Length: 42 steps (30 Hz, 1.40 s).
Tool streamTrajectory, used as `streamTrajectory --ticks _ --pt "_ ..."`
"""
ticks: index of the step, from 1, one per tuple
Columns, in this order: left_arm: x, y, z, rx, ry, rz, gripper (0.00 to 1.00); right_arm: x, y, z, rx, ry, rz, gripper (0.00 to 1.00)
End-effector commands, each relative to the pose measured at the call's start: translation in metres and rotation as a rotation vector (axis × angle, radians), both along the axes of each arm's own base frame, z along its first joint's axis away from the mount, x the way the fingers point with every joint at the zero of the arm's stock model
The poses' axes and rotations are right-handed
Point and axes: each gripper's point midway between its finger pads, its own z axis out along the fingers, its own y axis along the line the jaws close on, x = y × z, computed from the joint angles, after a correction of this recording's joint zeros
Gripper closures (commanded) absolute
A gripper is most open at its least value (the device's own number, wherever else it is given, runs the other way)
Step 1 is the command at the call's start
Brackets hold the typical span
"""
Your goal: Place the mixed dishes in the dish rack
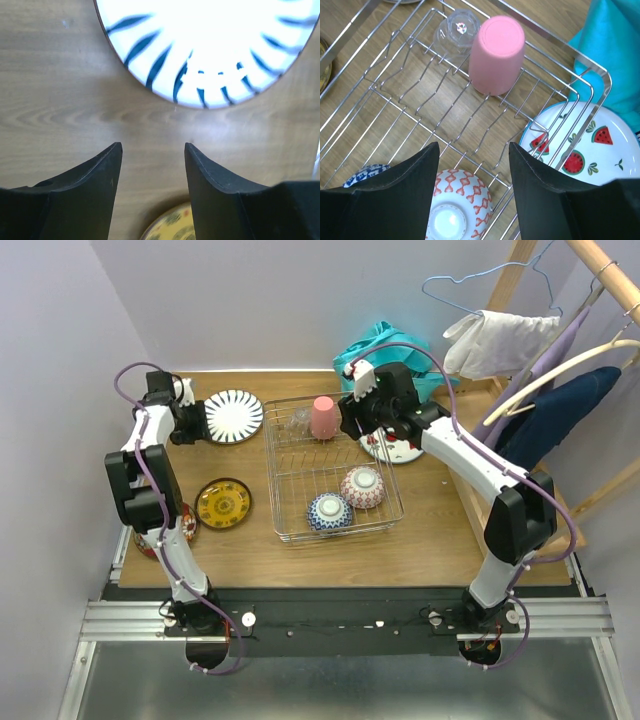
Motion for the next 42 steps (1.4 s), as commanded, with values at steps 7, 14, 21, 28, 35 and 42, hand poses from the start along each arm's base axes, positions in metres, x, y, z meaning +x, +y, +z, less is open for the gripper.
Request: streamTrajectory --ticks 7,14,21,28,35,42 --pt "0.057 -0.013 -0.023 -0.297 -0.011 0.322 0.41 0.003 -0.009 -0.026 -0.099 0.062 -0.006 0.34" --pt "0.070 -0.005 -0.041 -0.316 0.015 0.396 0.44 0.016 -0.009 -0.029 -0.135 0.054 -0.024 0.34" --pt "0.074 -0.016 -0.054 -0.395 0.031 0.390 0.86 0.015 -0.011 -0.036 -0.151 0.067 -0.017 0.35" --pt "0.061 -0.014 -0.040 -0.434 0.020 0.358 0.98 0.015 0.003 -0.032 -0.099 0.074 0.026 0.35" --pt "0.042 0.003 0.000 -0.477 -0.060 0.341 1.00 0.020 0.015 -0.023 -0.052 0.061 0.052 0.35" --pt "0.034 0.014 0.031 -0.354 -0.165 0.241 1.00 0.016 0.022 -0.023 -0.015 0.077 0.070 0.36"
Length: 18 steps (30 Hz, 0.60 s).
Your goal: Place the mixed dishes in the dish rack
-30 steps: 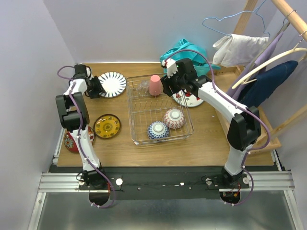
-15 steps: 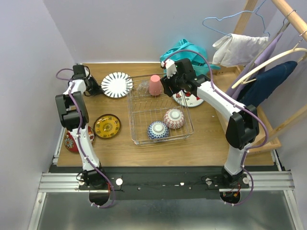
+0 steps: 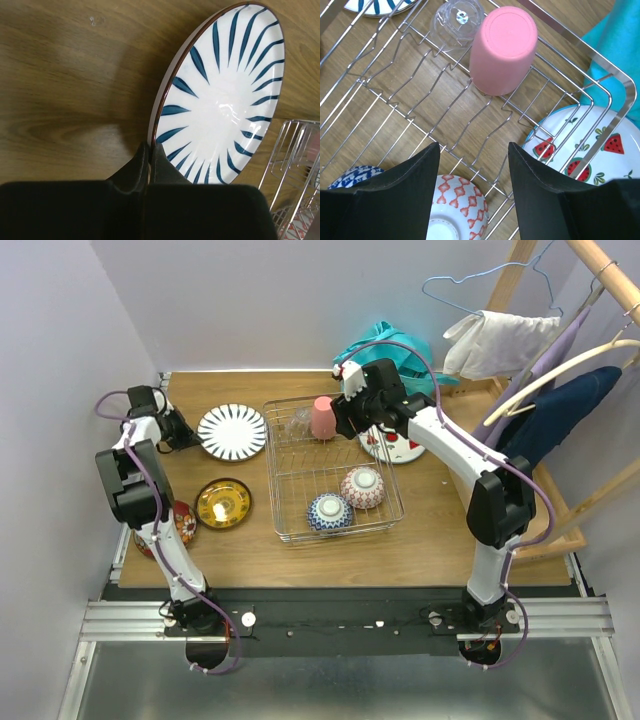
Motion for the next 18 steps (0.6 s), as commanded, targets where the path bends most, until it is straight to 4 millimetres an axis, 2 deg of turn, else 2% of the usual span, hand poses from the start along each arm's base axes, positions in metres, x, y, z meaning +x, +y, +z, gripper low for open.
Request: streamTrajectory --ticks 1,5,6,7,8,9,10,12,13,14,16,17,18 --pt "0.005 0.003 0.062 0.137 -0.182 -0.138 1.00 0.002 0.013 0.010 0.063 0.001 0.031 0.36" --pt "-0.004 0.006 0.085 0.241 -0.232 -0.231 1.00 -0.008 0.027 0.013 0.100 0.016 0.141 0.36" --pt "-0.006 0.006 0.088 0.260 -0.243 -0.255 1.00 -0.013 0.037 0.021 0.139 0.017 0.204 0.36" --pt "-0.010 0.004 0.090 0.269 -0.245 -0.282 1.00 -0.014 0.044 0.015 0.157 0.040 0.235 0.36" --pt "-0.012 0.005 0.097 0.326 -0.275 -0.343 1.00 -0.015 0.052 0.018 0.183 0.051 0.270 0.35" --pt "-0.017 0.005 0.098 0.340 -0.268 -0.366 1.00 -0.020 0.065 0.036 0.248 0.060 0.341 0.35" --pt "-0.020 0.006 0.101 0.364 -0.278 -0.395 1.00 -0.018 0.074 0.025 0.269 0.097 0.361 0.35" --pt "-0.026 0.008 0.110 0.442 -0.305 -0.470 1.00 -0.024 0.095 0.035 0.353 0.134 0.446 0.32" --pt "-0.027 0.009 0.114 0.468 -0.316 -0.491 1.00 -0.020 0.105 0.056 0.383 0.088 0.482 0.32" --pt "-0.029 0.010 0.120 0.495 -0.333 -0.508 1.00 -0.020 0.118 0.041 0.382 0.112 0.506 0.32" --pt "-0.029 0.010 0.128 0.548 -0.372 -0.569 1.00 -0.016 0.134 0.054 0.400 0.054 0.560 0.31" --pt "-0.029 0.009 0.132 0.566 -0.388 -0.587 1.00 -0.017 0.145 0.044 0.399 0.055 0.576 0.31" --pt "-0.028 0.009 0.136 0.582 -0.402 -0.601 1.00 -0.014 0.152 0.045 0.410 0.023 0.589 0.30"
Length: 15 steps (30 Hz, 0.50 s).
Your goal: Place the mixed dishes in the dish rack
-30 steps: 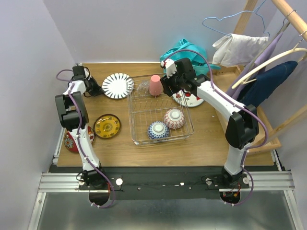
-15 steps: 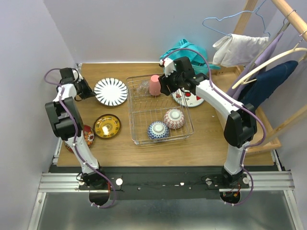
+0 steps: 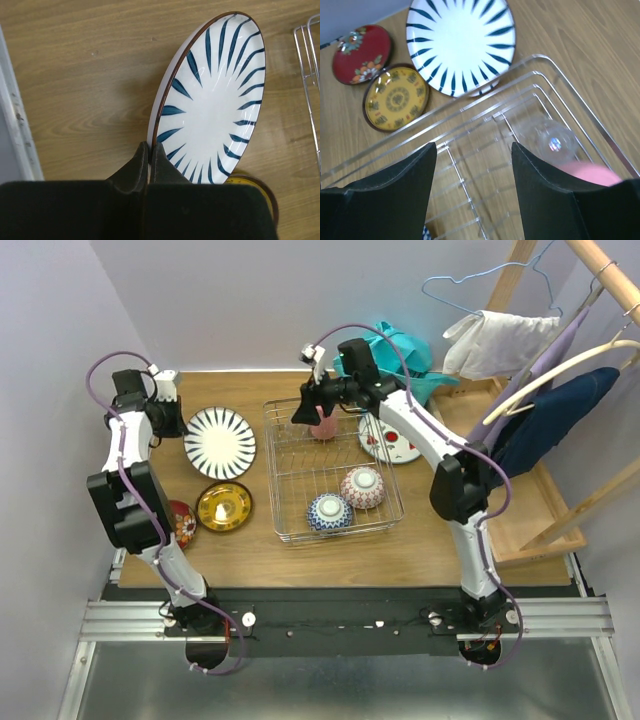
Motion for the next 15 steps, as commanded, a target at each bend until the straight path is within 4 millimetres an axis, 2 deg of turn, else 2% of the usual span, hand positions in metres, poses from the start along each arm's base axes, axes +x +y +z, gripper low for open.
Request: streamTrajectory --ticks 1,4,8,9,10,12,15 --pt "0.006 -0.010 0.055 0.149 -0.193 -0.230 1.00 -0.019 0.051 0.009 0.108 -0.046 0.175 0.30" --pt "0.006 -0.022 0.064 0.200 -0.230 -0.331 1.00 -0.021 0.070 0.005 0.151 -0.069 0.206 0.28" --pt "-0.003 -0.040 0.079 0.350 -0.326 -0.565 1.00 -0.025 0.092 0.001 0.209 -0.065 0.244 0.24" --pt "-0.005 -0.045 0.081 0.371 -0.344 -0.608 1.00 -0.021 0.098 0.011 0.236 -0.089 0.243 0.23" --pt "-0.008 -0.048 0.081 0.388 -0.355 -0.639 1.00 -0.017 0.102 0.004 0.240 -0.093 0.240 0.23" --pt "-0.011 -0.051 0.084 0.447 -0.393 -0.708 1.00 -0.012 0.110 0.009 0.279 -0.172 0.245 0.21" --pt "-0.016 -0.055 0.083 0.494 -0.418 -0.811 1.00 -0.004 0.119 0.002 0.301 -0.277 0.254 0.18"
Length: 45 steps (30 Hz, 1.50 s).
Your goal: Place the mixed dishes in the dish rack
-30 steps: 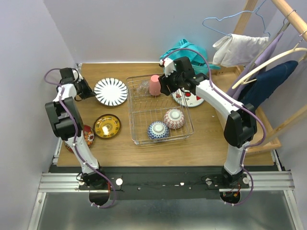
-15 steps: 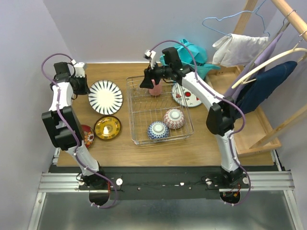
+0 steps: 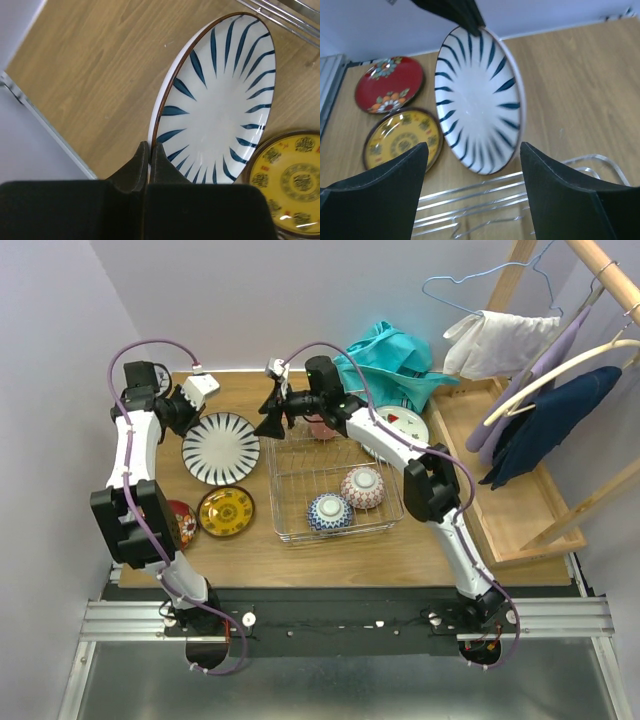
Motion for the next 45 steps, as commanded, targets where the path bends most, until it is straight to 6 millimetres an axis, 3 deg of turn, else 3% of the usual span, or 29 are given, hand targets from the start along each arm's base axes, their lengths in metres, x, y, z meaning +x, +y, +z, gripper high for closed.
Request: streamTrajectory --ticks 1,2,7,20,22,28,29,33,34,36,37,39,40,41,42,45 --pt "-0.005 -0.015 0.038 0.115 -0.186 -0.255 1.00 0.019 0.020 0.020 0.135 -0.205 0.017 0.18" --pt "-0.006 -0.016 0.040 0.117 -0.196 -0.261 1.00 0.023 0.023 0.005 0.125 -0.193 0.017 0.18" --pt "-0.012 -0.030 0.054 0.176 -0.331 -0.391 1.00 0.021 0.030 0.002 0.169 -0.184 0.047 0.18" --pt "-0.016 -0.050 0.090 0.223 -0.521 -0.423 1.00 -0.026 0.070 -0.017 0.215 -0.133 0.175 0.20" --pt "-0.018 -0.050 0.090 0.224 -0.530 -0.418 1.00 -0.028 0.072 -0.016 0.225 -0.091 0.162 0.27" --pt "-0.020 -0.048 0.091 0.243 -0.559 -0.394 1.00 -0.021 0.072 0.012 0.268 -0.071 0.102 0.94" --pt "-0.018 -0.046 0.092 0.236 -0.561 -0.370 1.00 -0.019 0.072 0.017 0.275 -0.077 0.091 0.99" --pt "-0.016 -0.041 0.102 0.218 -0.592 -0.288 0.99 -0.013 0.070 0.043 0.303 -0.104 0.041 0.99" --pt "-0.010 -0.039 0.116 0.226 -0.652 -0.258 0.81 -0.009 0.068 0.052 0.311 -0.114 0.011 1.00" --pt "-0.011 -0.030 0.132 0.171 -0.699 -0.119 0.66 -0.005 0.066 0.066 0.322 -0.124 -0.030 1.00" --pt "-0.006 -0.025 0.164 0.188 -0.824 -0.075 0.48 -0.002 0.062 0.084 0.344 -0.145 -0.064 1.00" --pt "-0.012 -0.016 0.196 0.146 -0.912 0.047 0.32 0.002 0.057 0.104 0.377 -0.169 -0.108 1.00" --pt "-0.014 -0.015 0.222 0.138 -0.993 0.083 0.22 0.007 0.054 0.108 0.387 -0.171 -0.150 1.00" --pt "-0.017 -0.012 0.237 0.121 -1.030 0.121 0.21 0.006 0.049 0.128 0.416 -0.195 -0.171 1.00" --pt "-0.022 -0.007 0.263 0.111 -1.086 0.163 0.20 0.007 0.046 0.140 0.440 -0.206 -0.196 1.00" --pt "-0.037 0.009 0.312 0.024 -1.188 0.321 0.19 0.019 0.032 0.173 0.473 -0.211 -0.318 0.99"
